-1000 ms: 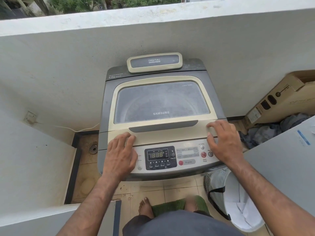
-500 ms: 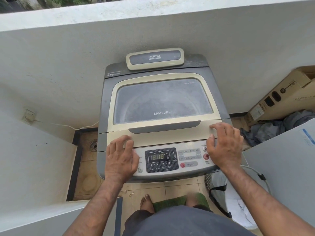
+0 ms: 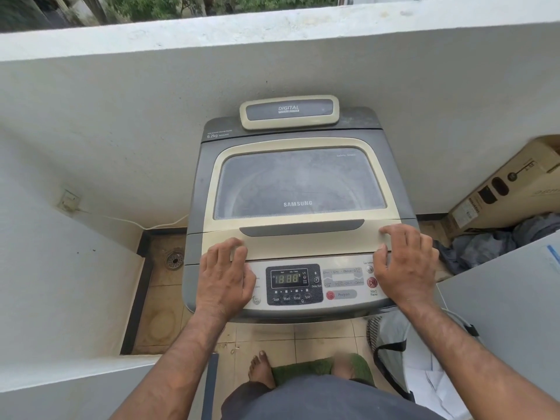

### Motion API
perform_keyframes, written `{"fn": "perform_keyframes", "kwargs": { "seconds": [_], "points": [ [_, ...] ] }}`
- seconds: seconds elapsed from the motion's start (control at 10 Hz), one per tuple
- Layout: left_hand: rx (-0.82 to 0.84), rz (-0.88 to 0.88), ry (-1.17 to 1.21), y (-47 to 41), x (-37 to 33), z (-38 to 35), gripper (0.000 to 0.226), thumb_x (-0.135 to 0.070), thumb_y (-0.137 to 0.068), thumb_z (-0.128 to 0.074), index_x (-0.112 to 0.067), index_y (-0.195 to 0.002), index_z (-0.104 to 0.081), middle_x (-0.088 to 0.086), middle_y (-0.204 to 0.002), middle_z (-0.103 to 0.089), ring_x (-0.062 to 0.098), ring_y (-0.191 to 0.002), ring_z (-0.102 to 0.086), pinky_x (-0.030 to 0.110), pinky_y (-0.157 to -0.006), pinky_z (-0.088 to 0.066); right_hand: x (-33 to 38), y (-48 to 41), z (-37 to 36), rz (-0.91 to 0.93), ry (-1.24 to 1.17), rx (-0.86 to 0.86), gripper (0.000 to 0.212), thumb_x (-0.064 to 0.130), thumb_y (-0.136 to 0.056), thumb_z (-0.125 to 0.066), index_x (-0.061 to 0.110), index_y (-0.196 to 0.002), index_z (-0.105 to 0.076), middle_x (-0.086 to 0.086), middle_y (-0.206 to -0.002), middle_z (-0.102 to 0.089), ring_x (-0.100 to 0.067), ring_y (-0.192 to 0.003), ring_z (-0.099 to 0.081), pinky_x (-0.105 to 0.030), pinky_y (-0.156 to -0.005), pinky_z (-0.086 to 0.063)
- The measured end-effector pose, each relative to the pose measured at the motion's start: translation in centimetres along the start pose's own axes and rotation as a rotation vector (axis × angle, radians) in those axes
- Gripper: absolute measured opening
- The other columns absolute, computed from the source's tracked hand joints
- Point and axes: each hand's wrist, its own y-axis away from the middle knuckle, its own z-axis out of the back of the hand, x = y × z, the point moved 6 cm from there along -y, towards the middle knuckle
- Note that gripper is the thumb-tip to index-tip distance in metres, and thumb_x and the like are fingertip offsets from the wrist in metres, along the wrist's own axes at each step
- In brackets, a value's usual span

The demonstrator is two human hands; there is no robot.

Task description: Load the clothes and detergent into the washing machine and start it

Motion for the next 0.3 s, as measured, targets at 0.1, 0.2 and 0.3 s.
{"fn": "perform_keyframes", "kwargs": {
  "seconds": [0.1,0.2,0.3],
  "points": [
    [0.034,-0.003,-0.014,-0.1,-0.3,0.2,0.036,-0.031,-0.086,-0.046,-0.011,-0.115,-0.054,0.012,-0.127,-0.054,0.030,-0.106,-0.050,0.045,-0.086,-0.049,0.2,-0.1,0.1,0.024,0.016,0.037,0.035,0.029,-0.088,-0.049,0.020,-0.121,-0.055,-0.004,-0.122,-0.055,-0.027,-0.106,-0.048,-0.042,-0.079,-0.040],
    [0.037,-0.050,-0.039,-0.5,-0.6,0.8,0.034,-0.029,-0.085,-0.046,-0.011,-0.113,-0.054,0.011,-0.120,-0.054,0.028,-0.099,-0.053,0.045,-0.083,-0.052,0.4,-0.5,0.4,0.036,0.009,0.057,0.036,0.029,-0.090,-0.047,0.020,-0.125,-0.053,-0.005,-0.123,-0.056,-0.026,-0.108,-0.051,-0.046,-0.082,-0.043],
    [0.009,-0.097,-0.004,-1.8,-1.8,2.2,0.033,-0.028,-0.087,-0.048,-0.011,-0.115,-0.053,0.010,-0.115,-0.056,0.025,-0.097,-0.055,0.043,-0.086,-0.054,1.5,-0.8,0.7,0.098,-0.011,0.096,0.045,0.032,-0.097,-0.041,0.018,-0.139,-0.049,-0.006,-0.136,-0.056,-0.025,-0.121,-0.053,-0.049,-0.094,-0.044]
  ]
}}
